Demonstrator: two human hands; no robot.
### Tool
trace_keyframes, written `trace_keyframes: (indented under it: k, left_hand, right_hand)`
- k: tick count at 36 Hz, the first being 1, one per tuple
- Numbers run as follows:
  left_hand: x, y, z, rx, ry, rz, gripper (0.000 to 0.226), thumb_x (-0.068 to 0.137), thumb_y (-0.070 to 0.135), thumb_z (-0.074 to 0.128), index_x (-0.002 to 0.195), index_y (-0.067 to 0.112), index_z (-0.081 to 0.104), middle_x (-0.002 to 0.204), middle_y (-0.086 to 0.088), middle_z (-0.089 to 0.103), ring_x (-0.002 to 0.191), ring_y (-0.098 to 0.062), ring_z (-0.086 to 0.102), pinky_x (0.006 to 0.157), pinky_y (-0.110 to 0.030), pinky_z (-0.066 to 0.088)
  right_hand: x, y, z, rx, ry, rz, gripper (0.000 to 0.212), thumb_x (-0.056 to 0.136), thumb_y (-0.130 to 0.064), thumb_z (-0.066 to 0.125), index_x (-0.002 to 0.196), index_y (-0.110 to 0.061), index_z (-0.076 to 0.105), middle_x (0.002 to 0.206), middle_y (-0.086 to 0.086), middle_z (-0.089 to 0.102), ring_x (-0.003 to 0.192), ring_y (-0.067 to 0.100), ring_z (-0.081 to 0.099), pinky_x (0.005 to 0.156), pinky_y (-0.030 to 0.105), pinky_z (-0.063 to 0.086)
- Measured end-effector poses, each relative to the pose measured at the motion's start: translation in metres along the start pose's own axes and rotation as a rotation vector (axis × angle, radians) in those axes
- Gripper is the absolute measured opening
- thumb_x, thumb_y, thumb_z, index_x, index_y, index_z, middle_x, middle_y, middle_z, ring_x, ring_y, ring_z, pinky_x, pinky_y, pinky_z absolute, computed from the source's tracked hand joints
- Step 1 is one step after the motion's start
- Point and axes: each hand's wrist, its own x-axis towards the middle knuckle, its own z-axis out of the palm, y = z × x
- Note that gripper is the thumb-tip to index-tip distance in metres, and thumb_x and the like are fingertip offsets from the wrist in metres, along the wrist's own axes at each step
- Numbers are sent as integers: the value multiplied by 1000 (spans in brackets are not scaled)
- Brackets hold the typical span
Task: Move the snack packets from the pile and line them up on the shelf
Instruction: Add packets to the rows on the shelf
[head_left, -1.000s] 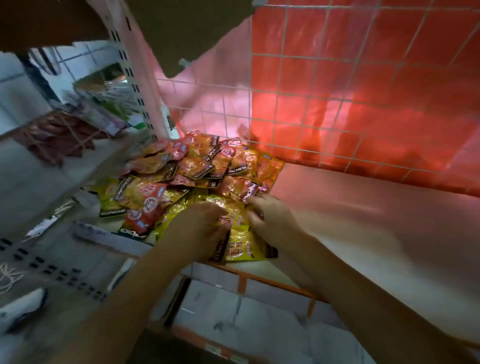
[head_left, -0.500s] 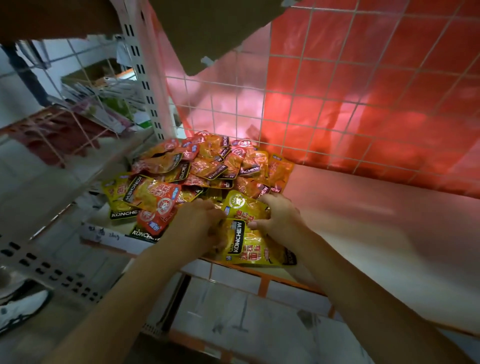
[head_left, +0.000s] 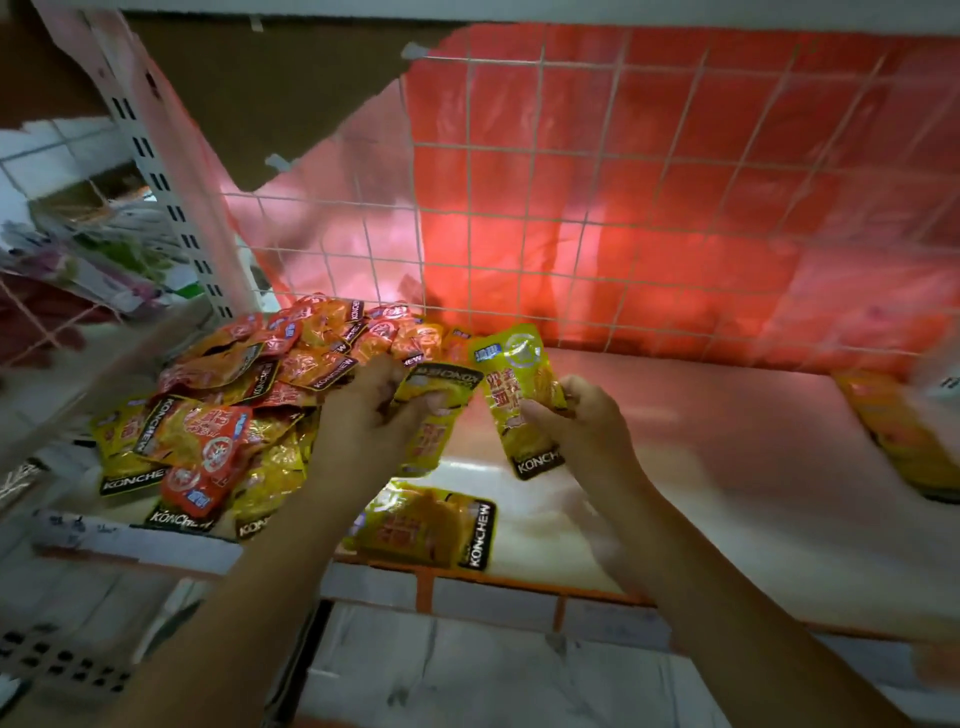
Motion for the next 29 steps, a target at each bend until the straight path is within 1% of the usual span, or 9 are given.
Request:
trace_keyframes:
  k: [2,4,8,10,12,16,21,25,29]
  left_hand:
    - [0,11,25,-192,9,-117,23,68,35,73,74,22,55,68,0,64,65,-15,63,63,-34,54]
    - [-1,23,48,-296,27,-157,15,68,32,70,79,29,60,75,5,70,74,-21,67,69,-44,55]
    - [-6,59,95,-350,-3,-108,17,78,20,72,85,33,64,70,13,69,65,2,62,61,-22,51]
    - [-10,79,117,-405,-20,-117,11,73,26,67,82,33,66,71,6,67,65,-3,60,60,-23,51]
    - [-14,97,142,-457,-42,-154,11,70,26,67,78,34,67,63,9,63,63,-8,58,62,-28,50]
    - [-27,133,193,-522,-94,-174,20,77,11,73,77,30,67,58,16,63,58,-6,54,63,-30,46]
    - [-43,166,250,-608,-84,-281,27,78,-5,67,72,20,60,50,12,57,47,-1,46,46,-20,39]
    - [-55,188,281,-700,-106,-413,18,80,-4,66,76,11,57,63,-2,56,52,-8,54,43,-20,46]
    - [-65,204,302,-849,-150,-585,14,81,-4,64,83,8,57,75,-7,62,61,-17,62,53,-28,55]
  right_hand:
    - [-3,4,-21,72,-1,25,15,81,-12,68,74,-20,57,74,3,64,60,9,59,54,21,42]
    - [-5,11,-42,103,26,37,14,80,-11,69,75,-18,58,72,2,64,55,3,59,51,17,43]
    - [-9,30,-93,215,114,109,18,74,-8,74,76,-10,56,77,12,63,64,17,59,57,23,44]
    - [-13,40,-123,224,146,139,15,77,-1,70,81,-5,56,78,13,61,64,19,58,53,21,45]
    - [-17,50,-153,187,176,150,15,78,0,69,84,-3,56,79,14,61,67,21,58,54,22,45]
    - [-25,75,-212,130,267,184,18,76,-2,72,79,-13,58,87,15,64,74,25,61,64,30,46]
    - [-32,107,-284,86,344,258,20,75,-2,72,91,-10,62,83,10,66,61,8,63,55,20,49]
    - [-28,129,-329,-98,357,315,24,71,-14,77,89,-14,61,93,16,69,82,30,66,75,43,54]
    - [-26,137,-349,-258,334,305,20,79,-26,71,87,-17,56,96,13,67,87,30,62,71,37,47]
